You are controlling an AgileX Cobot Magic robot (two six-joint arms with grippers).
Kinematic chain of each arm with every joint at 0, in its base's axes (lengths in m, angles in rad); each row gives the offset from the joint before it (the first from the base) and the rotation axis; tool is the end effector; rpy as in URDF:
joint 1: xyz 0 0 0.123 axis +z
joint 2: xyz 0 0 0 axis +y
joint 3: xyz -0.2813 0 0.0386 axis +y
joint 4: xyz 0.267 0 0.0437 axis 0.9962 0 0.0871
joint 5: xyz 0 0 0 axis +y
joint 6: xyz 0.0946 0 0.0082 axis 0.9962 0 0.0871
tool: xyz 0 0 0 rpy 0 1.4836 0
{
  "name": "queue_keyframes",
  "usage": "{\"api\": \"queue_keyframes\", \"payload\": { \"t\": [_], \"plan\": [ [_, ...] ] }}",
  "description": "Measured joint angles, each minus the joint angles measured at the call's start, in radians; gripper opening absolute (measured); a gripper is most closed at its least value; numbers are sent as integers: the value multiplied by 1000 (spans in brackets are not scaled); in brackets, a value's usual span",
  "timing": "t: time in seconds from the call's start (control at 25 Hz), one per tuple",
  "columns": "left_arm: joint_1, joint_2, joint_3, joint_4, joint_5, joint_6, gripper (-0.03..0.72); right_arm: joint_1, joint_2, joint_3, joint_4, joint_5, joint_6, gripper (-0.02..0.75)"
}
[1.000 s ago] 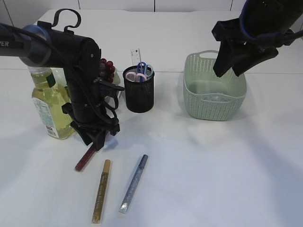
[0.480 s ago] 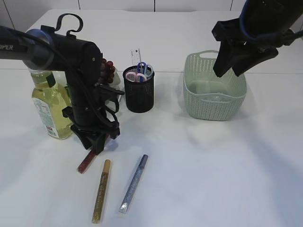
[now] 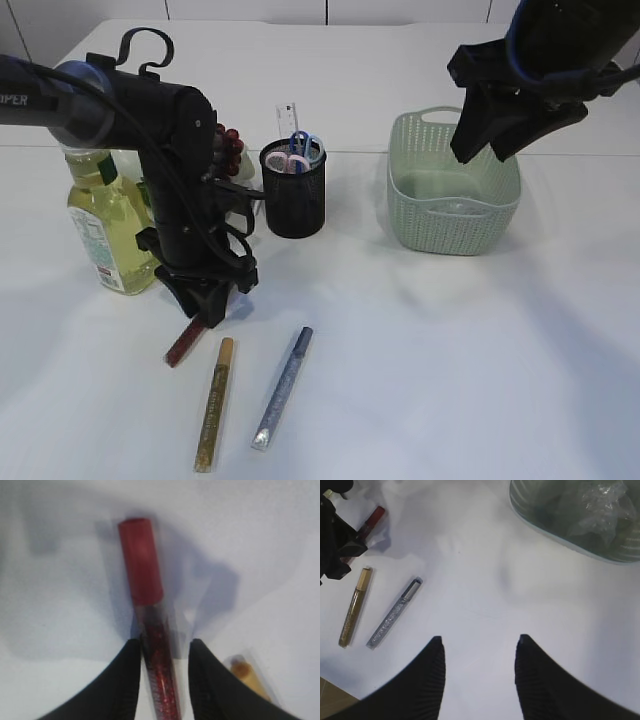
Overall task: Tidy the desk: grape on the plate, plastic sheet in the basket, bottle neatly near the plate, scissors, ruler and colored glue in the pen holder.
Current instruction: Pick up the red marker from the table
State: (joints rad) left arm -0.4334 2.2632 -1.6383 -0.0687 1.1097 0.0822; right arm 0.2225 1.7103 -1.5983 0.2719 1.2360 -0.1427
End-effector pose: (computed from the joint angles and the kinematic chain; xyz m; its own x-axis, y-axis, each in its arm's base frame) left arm 0.4006 -0.1918 0.0996 -0.8823 0.4650 0.0723 0.4611 0.8850 -0.0651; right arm 0.3619 0.1066 0.3226 -0.9091 -0.2566 -0.3282 -0.3388 0.9138 0.2241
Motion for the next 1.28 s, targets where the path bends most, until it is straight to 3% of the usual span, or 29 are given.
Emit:
{"api": "queue_keyframes", "payload": {
  "t": [0.16,0.52,0.84,1.28],
  "plan": [
    [0,12,-2,-8,2,0,221,0,0,0,0,0,0,367],
    [0,15,-10,-8,7,2,56,0,0,0,0,0,-6,366],
    [-4,13,-10,-16,34,2,45,0,0,0,0,0,-11,365],
    [-77,-116,-6,-31,50,-28,46,0,0,0,0,0,-14,365]
  ]
}}
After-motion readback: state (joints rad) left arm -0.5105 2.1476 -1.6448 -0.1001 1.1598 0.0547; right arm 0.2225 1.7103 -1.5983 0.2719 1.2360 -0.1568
